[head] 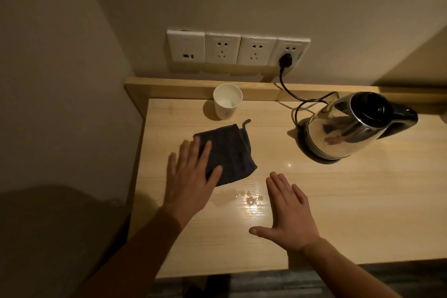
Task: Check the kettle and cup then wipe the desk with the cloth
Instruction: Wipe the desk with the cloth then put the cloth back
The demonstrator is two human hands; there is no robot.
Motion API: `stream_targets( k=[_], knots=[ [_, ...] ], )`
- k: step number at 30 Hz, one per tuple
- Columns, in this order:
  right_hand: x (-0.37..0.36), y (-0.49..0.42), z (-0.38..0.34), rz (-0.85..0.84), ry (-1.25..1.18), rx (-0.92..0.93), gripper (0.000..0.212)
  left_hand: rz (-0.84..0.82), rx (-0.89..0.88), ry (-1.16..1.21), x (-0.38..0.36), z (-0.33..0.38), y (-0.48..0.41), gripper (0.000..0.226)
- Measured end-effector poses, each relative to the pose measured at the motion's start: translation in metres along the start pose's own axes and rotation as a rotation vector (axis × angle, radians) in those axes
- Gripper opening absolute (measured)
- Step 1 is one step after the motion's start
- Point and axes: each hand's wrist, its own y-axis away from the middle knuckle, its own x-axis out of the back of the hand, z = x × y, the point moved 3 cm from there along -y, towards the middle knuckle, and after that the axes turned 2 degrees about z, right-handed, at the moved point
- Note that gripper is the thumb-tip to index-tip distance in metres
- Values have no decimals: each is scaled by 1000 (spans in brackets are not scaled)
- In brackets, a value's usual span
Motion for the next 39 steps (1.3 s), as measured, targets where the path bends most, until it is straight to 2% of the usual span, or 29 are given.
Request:
stream_targets(
  k=[2, 4, 8, 14, 18, 23, 39],
  knots=[
    [11, -6, -8, 35, -87, -19, 114, -67, 72, -40, -3, -33, 24, 77],
    [25, -26, -32, 106, -116, 38, 96, -123, 84, -97, -5, -50, 38, 79],
    [43, -98, -96, 187, -146, 187, 80, -94, 55, -115, -7, -51, 40, 76],
    [25, -161, -117, -48, -2, 208, 84, -52, 56, -126, -12, -52, 40, 73],
    [12, -157, -113, -20, 99, 146, 84, -26, 56, -129, -14, -52, 38, 72],
    [3, -138, -116, 56, 43, 56, 83, 14, 57, -120, -15, -52, 40, 70],
    [-29, -41, -118, 80, 37, 115, 78, 30, 63, -121, -20, -55, 37, 70]
  ],
)
